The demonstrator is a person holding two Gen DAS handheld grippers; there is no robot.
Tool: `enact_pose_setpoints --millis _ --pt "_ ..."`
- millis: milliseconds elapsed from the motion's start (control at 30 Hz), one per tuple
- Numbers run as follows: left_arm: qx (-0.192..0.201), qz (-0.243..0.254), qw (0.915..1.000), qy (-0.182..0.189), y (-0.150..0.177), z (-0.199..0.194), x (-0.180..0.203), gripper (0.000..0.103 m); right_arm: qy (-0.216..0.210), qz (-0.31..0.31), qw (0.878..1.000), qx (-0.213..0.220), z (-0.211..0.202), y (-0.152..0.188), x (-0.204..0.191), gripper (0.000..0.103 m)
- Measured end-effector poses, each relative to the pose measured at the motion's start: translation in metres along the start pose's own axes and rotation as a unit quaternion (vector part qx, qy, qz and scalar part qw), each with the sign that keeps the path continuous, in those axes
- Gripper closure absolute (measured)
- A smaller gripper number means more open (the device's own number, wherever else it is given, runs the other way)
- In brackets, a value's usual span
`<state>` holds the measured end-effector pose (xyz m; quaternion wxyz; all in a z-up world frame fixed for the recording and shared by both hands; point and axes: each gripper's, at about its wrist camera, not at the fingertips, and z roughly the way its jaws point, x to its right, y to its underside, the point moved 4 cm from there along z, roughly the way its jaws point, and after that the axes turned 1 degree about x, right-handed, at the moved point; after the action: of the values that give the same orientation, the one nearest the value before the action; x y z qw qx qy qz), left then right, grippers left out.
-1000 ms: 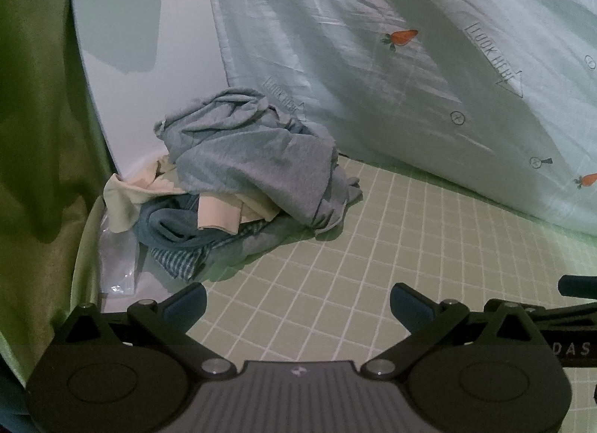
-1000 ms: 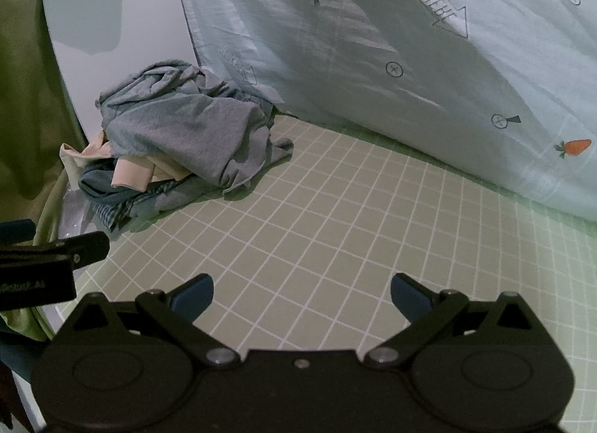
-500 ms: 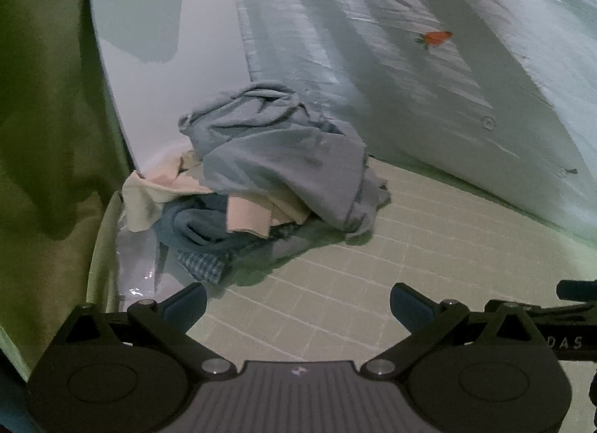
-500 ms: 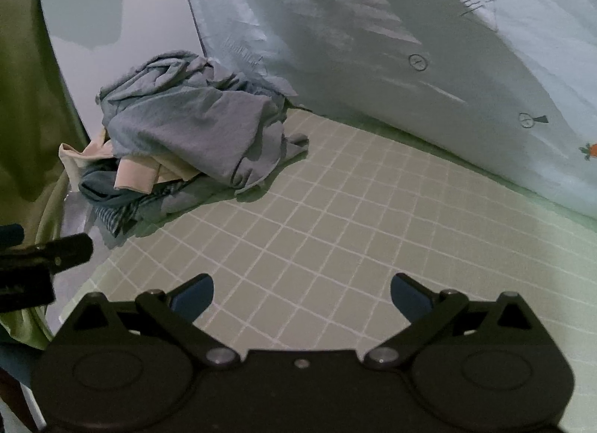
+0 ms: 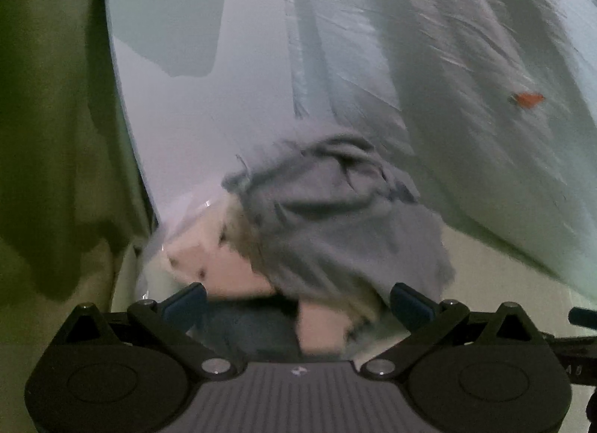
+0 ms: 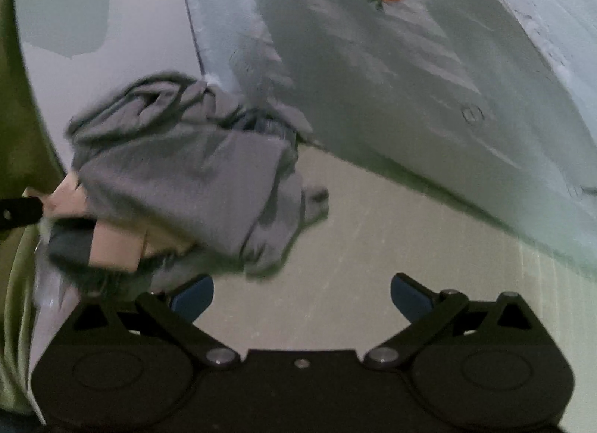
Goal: Fold clothes
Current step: 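Reach into the heap and grasp grey sweatpants with both grippers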
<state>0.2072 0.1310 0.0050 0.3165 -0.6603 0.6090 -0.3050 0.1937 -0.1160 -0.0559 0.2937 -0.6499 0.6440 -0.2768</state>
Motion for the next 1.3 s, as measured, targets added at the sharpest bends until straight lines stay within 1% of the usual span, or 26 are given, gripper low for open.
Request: enact_pose_setpoints --millis 100,233,300,400,467,500,533,567,600,633,667,700,733,767,800,867,1033,1200,1300 --pt "0.003 -0.002 1.0000 0.007 -0.025 0.026 -0.012 0.000 0.008 0.006 1.000 0.006 0.027 -0.025 -0.010 0.001" --pt "0.003 -0.012 0.9998 0.017 -0.050 0.063 -0.023 0.002 0.005 0.018 1.000 0.000 0.069 -0.053 -0.020 0.005" --pt "-0.001 -0.023 0.9994 0.027 -0.058 0.080 -0.026 0.005 0.002 0.024 1.000 -0.004 0.090 -0.067 -0.025 0.008" --pt "-0.006 -0.041 0.9985 0.035 -0.066 0.103 -0.030 0.013 -0.014 0.045 0.999 -0.018 0.125 -0.076 -0.029 0.012" --pt "-0.013 -0.051 0.9979 0.036 -0.067 0.117 -0.030 0.025 -0.017 0.063 0.997 -0.036 0.148 -0.076 -0.029 0.016" --pt "-0.015 -0.055 0.9976 0.040 -0.066 0.121 -0.029 0.028 -0.020 0.071 0.996 -0.046 0.158 -0.074 -0.029 0.022" --pt "-0.015 -0.058 0.9973 0.042 -0.066 0.124 -0.029 0.035 -0.022 0.080 0.995 -0.056 0.168 -0.072 -0.028 0.028" --pt "-0.015 -0.061 0.9970 0.045 -0.065 0.127 -0.029 0.046 -0.026 0.087 0.994 -0.064 0.176 -0.070 -0.027 0.031" --pt "-0.014 -0.064 0.9968 0.046 -0.065 0.128 -0.029 0.052 -0.031 0.092 0.993 -0.072 0.181 -0.066 -0.026 0.038" --pt "-0.014 -0.067 0.9966 0.047 -0.064 0.129 -0.030 0.063 -0.036 0.096 0.992 -0.078 0.186 -0.063 -0.025 0.051" --pt "-0.013 -0.071 0.9963 0.047 -0.063 0.128 -0.031 0.072 -0.044 0.098 0.991 -0.082 0.188 -0.060 -0.025 0.059" --pt "-0.011 -0.075 0.9959 0.049 -0.062 0.126 -0.032 0.077 -0.056 0.097 0.990 -0.082 0.188 -0.057 -0.026 0.072" --pt "-0.009 -0.077 0.9957 0.050 -0.061 0.124 -0.032 0.088 -0.066 0.095 0.990 -0.080 0.187 -0.055 -0.026 0.091" --pt "-0.006 -0.077 0.9957 0.051 -0.061 0.121 -0.031 0.089 -0.065 0.088 0.991 -0.073 0.182 -0.054 -0.027 0.099" --pt "-0.002 -0.076 0.9958 0.052 -0.061 0.117 -0.031 0.091 -0.065 0.081 0.992 -0.066 0.177 -0.053 -0.027 0.102" --pt "0.006 -0.074 0.9958 0.054 -0.061 0.109 -0.029 0.094 -0.063 0.068 0.994 -0.051 0.167 -0.052 -0.027 0.102" --pt "0.033 -0.057 0.9957 0.065 -0.061 0.076 -0.015 0.097 -0.033 0.077 0.996 -0.016 0.131 -0.046 -0.011 0.103" --pt "0.050 -0.044 0.9946 0.080 -0.048 0.035 0.007 0.098 0.021 0.095 0.995 0.022 0.083 -0.031 0.023 0.103" --pt "0.054 -0.041 0.9935 0.091 -0.036 0.012 0.025 0.100 0.059 0.073 0.995 0.044 0.047 -0.014 0.046 0.103"
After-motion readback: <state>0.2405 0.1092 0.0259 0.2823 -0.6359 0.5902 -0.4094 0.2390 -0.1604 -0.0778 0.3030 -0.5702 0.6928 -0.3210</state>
